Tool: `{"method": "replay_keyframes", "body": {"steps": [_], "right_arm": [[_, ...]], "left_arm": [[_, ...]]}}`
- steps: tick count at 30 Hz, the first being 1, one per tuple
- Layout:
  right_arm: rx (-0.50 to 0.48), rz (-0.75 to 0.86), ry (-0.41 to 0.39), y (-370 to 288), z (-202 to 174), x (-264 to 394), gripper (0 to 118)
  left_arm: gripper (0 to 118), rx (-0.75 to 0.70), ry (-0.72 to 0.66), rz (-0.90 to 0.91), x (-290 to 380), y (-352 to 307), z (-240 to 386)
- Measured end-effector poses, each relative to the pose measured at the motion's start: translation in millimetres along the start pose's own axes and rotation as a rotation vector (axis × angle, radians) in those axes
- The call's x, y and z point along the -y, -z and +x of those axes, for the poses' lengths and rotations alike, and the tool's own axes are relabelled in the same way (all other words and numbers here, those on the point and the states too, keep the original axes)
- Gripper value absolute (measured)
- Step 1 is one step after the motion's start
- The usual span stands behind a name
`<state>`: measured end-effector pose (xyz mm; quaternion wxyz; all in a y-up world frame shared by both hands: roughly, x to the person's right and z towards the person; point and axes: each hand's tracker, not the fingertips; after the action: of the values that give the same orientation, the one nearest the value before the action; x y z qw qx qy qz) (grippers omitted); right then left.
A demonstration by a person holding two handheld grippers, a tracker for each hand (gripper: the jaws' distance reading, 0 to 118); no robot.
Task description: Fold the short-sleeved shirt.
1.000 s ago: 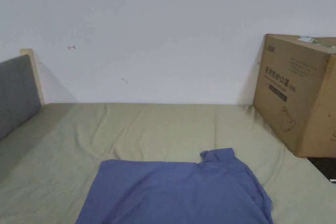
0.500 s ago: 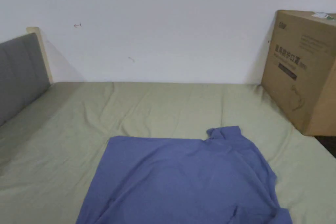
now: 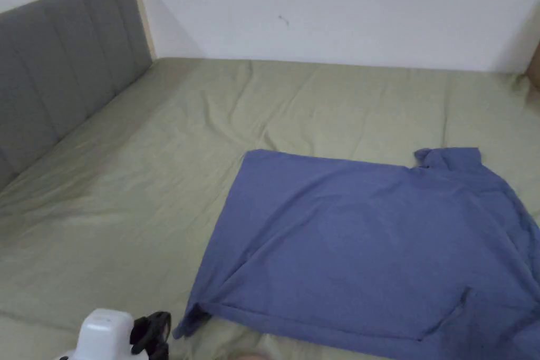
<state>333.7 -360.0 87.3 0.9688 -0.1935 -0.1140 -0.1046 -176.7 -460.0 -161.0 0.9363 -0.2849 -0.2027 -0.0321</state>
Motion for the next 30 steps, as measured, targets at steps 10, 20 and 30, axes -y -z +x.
{"method": "replay_keyframes", "body": {"steps": [10, 20, 30], "right_arm": [[-0.02, -0.11, 0.003, 43, -18, 13, 0], [0.128, -0.274, -0.038, 77, 5, 56, 0], [0.21, -0.454, 0.005, 146, 47, 85, 49]], "left_arm": [[62, 0.023, 0.07, -0.218, 5, 100, -4], [7, 0.061, 0.135, -0.12, 6, 74, 9], [7, 0.059, 0.086, -0.133, -6, 71, 16]]}}
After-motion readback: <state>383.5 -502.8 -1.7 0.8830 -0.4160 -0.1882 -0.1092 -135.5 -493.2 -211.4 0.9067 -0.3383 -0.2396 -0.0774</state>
